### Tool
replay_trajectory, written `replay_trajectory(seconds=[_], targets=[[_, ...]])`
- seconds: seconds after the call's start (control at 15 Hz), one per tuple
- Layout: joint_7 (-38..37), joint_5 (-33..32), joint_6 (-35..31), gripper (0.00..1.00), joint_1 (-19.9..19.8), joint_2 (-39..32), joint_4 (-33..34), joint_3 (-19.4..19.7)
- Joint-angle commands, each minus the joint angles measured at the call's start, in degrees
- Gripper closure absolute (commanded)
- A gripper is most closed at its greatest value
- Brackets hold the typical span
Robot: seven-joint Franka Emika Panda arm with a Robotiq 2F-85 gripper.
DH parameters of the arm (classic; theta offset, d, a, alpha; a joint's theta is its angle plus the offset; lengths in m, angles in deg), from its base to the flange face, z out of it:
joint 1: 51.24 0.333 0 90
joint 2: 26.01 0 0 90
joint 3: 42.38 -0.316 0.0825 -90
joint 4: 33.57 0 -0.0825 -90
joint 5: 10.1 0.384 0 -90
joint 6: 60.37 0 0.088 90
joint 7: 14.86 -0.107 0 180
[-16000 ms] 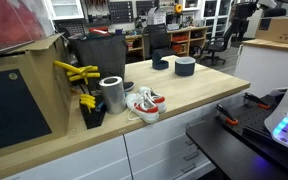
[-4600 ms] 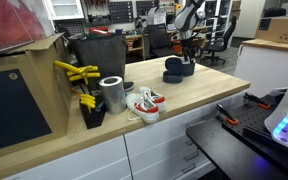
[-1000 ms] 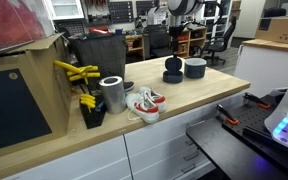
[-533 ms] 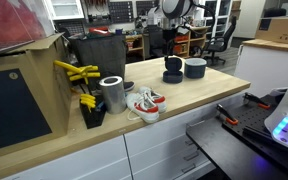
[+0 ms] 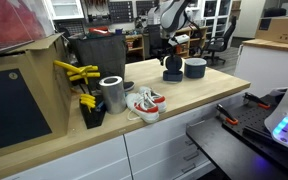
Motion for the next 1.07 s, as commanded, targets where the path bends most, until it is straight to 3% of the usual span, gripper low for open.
replay_trajectory(seconds=[0.0, 0.27, 0.67, 1.0], targets=[[-10.5, 1.2, 0.8, 0.0, 2.4, -5.0, 6.5, 2.4], [-17.2, 1.7, 1.6, 0.0, 4.6, -5.8, 8.7, 2.8], [-14.8, 2.7, 2.4, 0.0, 6.1, -2.0, 4.5, 0.4], [-7.9, 4.1, 1.4, 0.0, 4.7, 4.3, -0.8, -2.4]])
